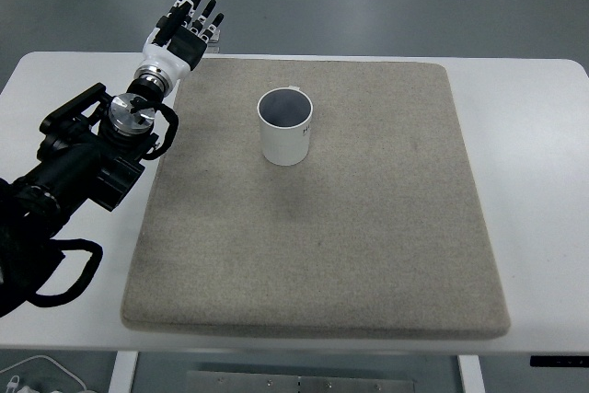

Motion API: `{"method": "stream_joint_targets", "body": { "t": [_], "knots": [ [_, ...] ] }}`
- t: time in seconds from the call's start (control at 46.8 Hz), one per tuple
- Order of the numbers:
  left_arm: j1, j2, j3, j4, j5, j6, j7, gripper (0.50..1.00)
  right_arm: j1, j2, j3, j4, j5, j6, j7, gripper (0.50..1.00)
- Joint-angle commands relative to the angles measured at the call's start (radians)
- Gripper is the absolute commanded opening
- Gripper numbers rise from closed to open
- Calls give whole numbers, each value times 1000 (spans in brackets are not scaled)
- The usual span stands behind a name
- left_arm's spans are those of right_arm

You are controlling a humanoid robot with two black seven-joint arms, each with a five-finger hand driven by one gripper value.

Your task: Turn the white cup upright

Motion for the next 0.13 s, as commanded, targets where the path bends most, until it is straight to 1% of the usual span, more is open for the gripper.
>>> {"method": "stream_joint_targets", "body": {
  "t": [0.0,0.107],
  "knots": [
    [3,0,0,1,2,3,0,996,0,0,0,0,0,0,0,930],
    [5,0,0,1,2,4,0,996,0,0,0,0,0,0,0,930]
  ]
}}
